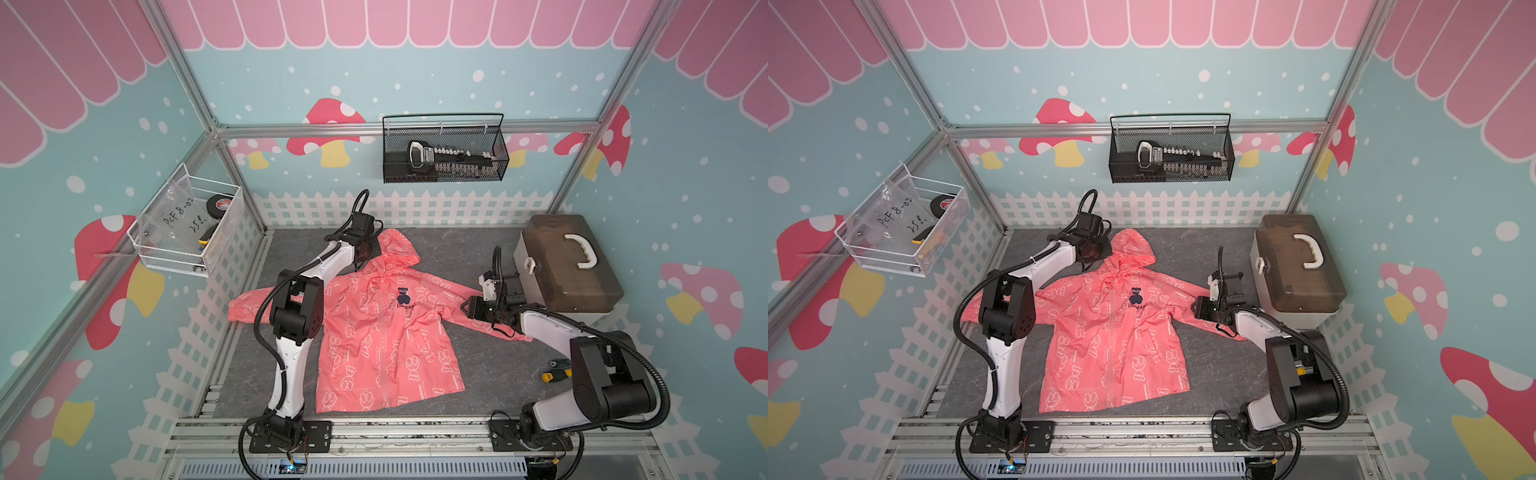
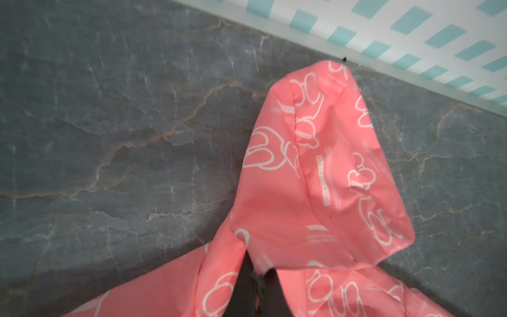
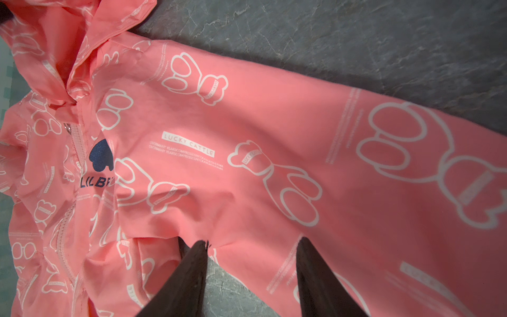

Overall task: Unzip the jacket
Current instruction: Flatten out the jacket at the center of the board.

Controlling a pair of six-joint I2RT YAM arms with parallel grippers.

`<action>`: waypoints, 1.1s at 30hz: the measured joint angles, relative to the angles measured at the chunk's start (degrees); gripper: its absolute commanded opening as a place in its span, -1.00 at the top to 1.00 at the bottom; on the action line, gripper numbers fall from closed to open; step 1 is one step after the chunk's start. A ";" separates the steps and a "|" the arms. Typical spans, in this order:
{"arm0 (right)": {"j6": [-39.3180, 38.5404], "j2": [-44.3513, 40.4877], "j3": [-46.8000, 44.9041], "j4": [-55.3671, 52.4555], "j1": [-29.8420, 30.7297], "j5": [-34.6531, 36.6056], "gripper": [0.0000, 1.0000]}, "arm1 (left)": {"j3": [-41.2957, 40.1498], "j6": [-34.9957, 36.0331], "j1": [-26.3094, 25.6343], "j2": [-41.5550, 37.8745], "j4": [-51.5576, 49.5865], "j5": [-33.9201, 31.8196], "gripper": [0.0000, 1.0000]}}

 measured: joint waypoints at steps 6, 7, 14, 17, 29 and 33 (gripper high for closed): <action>0.22 0.09 0.00 0.09 0.00 -0.04 0.11 | 2.64 7.63 0.15 -0.11 1.09 -5.88 1.00; 0.35 0.20 0.00 0.13 0.00 -0.04 0.12 | 2.67 8.72 0.20 -0.15 1.09 -7.15 1.00; 1.36 1.40 0.00 0.46 0.00 -0.37 0.19 | 1.60 9.25 2.34 -0.17 1.27 -14.99 1.00; 1.42 1.40 -0.02 0.50 0.00 -0.37 0.20 | -0.20 6.34 4.98 -0.26 1.36 -16.13 1.00; 1.68 1.40 -0.83 0.63 0.00 -0.35 0.23 | -7.87 -2.56 13.66 -4.22 4.42 -11.13 0.88; 1.84 1.88 -0.83 1.05 0.00 -0.79 0.08 | -9.33 -1.68 12.81 -7.28 7.37 -8.00 1.00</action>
